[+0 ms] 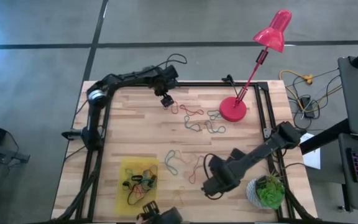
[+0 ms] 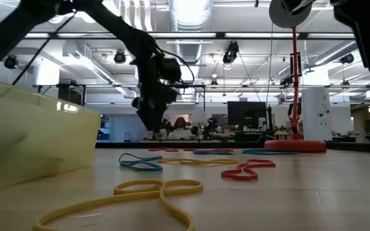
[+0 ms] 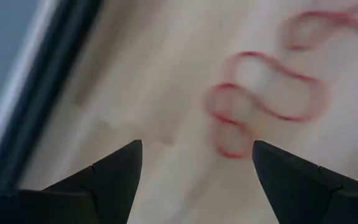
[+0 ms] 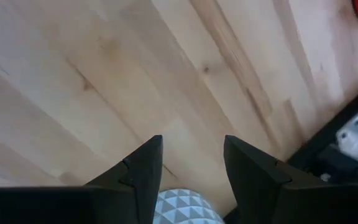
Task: Pick and place rubber bands into bin
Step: Put the red rubber band into the bin
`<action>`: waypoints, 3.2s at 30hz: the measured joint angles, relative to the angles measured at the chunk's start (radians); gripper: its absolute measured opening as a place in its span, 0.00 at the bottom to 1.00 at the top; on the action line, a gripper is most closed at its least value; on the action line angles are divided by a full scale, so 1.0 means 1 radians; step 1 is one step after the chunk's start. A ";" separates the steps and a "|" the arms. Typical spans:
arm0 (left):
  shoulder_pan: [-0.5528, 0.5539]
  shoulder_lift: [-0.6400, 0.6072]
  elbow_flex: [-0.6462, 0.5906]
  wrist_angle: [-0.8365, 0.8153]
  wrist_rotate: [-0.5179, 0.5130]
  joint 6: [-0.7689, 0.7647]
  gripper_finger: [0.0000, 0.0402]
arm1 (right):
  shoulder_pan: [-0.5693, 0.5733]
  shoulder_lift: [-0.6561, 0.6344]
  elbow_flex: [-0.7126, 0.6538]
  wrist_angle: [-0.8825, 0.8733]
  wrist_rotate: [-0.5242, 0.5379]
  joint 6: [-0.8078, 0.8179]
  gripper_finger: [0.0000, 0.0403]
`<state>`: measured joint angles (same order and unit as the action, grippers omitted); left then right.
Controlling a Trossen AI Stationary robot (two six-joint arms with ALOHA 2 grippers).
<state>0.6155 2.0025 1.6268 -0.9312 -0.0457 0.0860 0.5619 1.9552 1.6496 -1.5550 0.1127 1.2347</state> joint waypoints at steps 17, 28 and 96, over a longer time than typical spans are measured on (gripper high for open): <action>-0.019 0.098 0.099 -0.093 0.007 0.006 0.72 | 0.015 -0.023 -0.034 0.026 0.003 0.062 0.36; -0.044 0.057 0.092 -0.159 0.334 -0.020 0.72 | 0.011 -0.023 -0.034 0.024 0.011 0.022 0.36; -0.168 -0.740 -0.532 0.160 0.257 -0.200 0.00 | -0.558 -0.030 -0.156 0.787 -0.004 -0.529 0.02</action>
<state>0.4471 1.2630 1.0946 -0.7710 0.2111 -0.1144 0.0037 1.9254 1.4940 -0.7677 0.1086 0.7059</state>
